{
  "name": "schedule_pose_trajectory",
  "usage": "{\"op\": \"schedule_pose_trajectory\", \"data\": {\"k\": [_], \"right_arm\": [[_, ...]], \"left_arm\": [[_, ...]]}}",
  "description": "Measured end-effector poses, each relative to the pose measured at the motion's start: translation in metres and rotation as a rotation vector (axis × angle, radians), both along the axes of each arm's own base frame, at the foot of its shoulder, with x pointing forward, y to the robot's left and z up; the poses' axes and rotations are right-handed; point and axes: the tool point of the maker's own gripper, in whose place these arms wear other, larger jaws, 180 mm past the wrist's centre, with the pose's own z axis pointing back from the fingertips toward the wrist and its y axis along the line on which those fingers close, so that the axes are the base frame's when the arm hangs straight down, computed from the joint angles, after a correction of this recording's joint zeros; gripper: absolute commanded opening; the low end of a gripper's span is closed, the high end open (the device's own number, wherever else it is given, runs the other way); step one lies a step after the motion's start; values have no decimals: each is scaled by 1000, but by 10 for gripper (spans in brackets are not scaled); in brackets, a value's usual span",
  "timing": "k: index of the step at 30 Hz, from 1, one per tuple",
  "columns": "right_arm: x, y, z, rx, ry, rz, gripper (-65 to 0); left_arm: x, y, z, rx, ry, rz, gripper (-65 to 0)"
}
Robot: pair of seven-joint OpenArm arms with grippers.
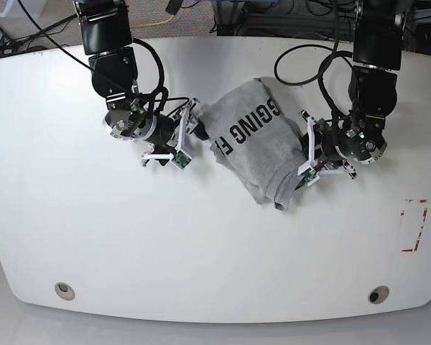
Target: Fold the T-shirt properly
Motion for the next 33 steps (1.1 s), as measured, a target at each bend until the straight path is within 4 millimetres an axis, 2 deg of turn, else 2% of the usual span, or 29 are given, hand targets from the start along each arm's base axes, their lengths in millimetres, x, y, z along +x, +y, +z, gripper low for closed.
{"op": "schedule_pose_trajectory", "data": {"k": [4,10,12,15,18,21,23,24,26,29,33], "right_arm": [[-21,4,2,-14,3,19,-338],[-60,55,-2,2,44,148,-338],[-71,73,-1,23,52,193,-338],[-75,83,2,49,59,195,-338],[-61,75,15,62,24,146,-338],[-41,48,24,4,-5,79,-338],[-27,32,34,-26,-38,37,-338],[-21,31,42,-20,-65,26,-338],[-12,33,58,-10,-109,26,-338],[-3,36,75,-34,-140,35,-338],[0,54,97,35,-142,37,-338]], "left_arm": [[20,5,10,1,-26,15,-488],[39,8,35,5,-100,8,-489],[45,19,48,23,-140,24,-489],[54,36,72,27,-214,70,-488],[57,50,101,14,-306,121,-488],[44,56,115,26,-359,139,-488],[30,50,115,45,-363,113,-488],[22,43,114,35,-365,97,-488],[8,28,110,0,-359,80,-488],[-14,12,91,-37,-301,77,-488],[-37,9,71,-41,-234,88,-489]]}}
